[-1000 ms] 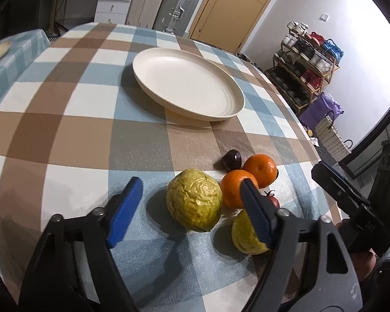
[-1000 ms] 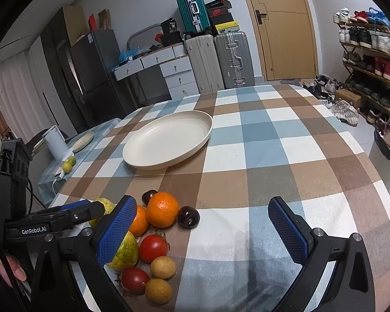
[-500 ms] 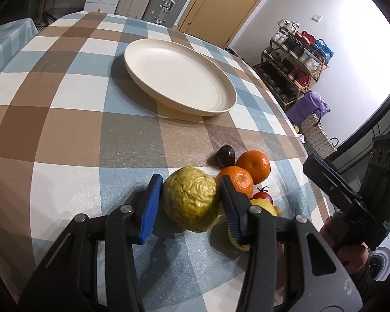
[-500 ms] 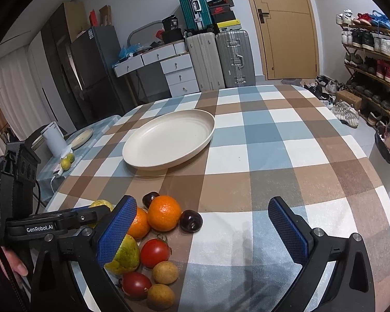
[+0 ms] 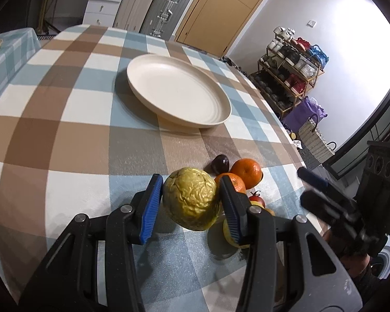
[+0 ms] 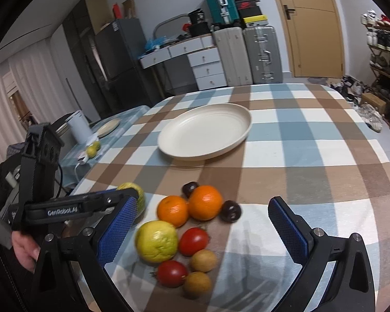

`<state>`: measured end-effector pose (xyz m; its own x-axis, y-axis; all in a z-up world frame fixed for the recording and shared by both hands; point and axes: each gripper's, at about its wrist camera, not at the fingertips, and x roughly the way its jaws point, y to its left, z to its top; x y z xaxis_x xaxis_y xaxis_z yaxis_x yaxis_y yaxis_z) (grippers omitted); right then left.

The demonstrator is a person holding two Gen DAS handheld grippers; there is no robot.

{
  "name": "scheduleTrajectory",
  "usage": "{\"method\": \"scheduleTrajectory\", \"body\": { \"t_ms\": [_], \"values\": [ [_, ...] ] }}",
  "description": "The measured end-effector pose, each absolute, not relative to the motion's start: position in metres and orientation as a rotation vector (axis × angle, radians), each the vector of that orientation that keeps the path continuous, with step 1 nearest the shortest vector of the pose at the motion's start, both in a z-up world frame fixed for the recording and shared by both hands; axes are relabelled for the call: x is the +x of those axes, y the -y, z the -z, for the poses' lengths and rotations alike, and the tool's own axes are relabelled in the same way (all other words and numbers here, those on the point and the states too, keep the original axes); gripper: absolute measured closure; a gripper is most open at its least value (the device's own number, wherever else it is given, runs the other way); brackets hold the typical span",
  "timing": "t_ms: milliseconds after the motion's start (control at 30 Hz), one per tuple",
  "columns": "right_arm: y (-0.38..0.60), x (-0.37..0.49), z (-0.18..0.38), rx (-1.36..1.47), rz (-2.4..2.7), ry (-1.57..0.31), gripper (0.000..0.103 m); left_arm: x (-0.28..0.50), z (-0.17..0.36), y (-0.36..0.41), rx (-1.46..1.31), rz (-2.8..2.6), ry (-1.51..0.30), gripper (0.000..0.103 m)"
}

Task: Organize fruits
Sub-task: 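Grasp the large smooth yellow fruit with the right gripper while the left holds its fruit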

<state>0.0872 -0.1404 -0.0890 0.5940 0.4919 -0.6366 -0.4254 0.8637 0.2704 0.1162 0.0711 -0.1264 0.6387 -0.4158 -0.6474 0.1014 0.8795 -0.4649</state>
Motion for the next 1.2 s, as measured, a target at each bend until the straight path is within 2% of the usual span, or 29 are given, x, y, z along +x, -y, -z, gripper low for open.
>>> {"method": "scheduleTrajectory", "body": {
  "t_ms": [333,833,933,1067,1200],
  "values": [
    [0.110,0.068,0.096,-0.007,-0.622,-0.815,0.001,0.096,0.111,-0.091,-0.423,0.274,-0.769,0.061],
    [0.068,0.048,0.116,-0.259,-0.583,-0.819,0.008,0.079,0.115,-0.104,-0.440,0.244,-0.758,0.061],
    [0.062,0.050,0.122,-0.309,-0.559,-0.833,0.022,0.078,0.116,-0.105,-0.441,0.244,-0.758,0.061],
    [0.058,0.048,0.124,-0.354,-0.529,-0.818,0.025,0.078,0.116,-0.105,-0.441,0.244,-0.758,0.061],
    [0.055,0.046,0.126,-0.401,-0.494,-0.798,0.037,0.076,0.118,-0.106,-0.443,0.246,-0.759,0.061]
  ]
}}
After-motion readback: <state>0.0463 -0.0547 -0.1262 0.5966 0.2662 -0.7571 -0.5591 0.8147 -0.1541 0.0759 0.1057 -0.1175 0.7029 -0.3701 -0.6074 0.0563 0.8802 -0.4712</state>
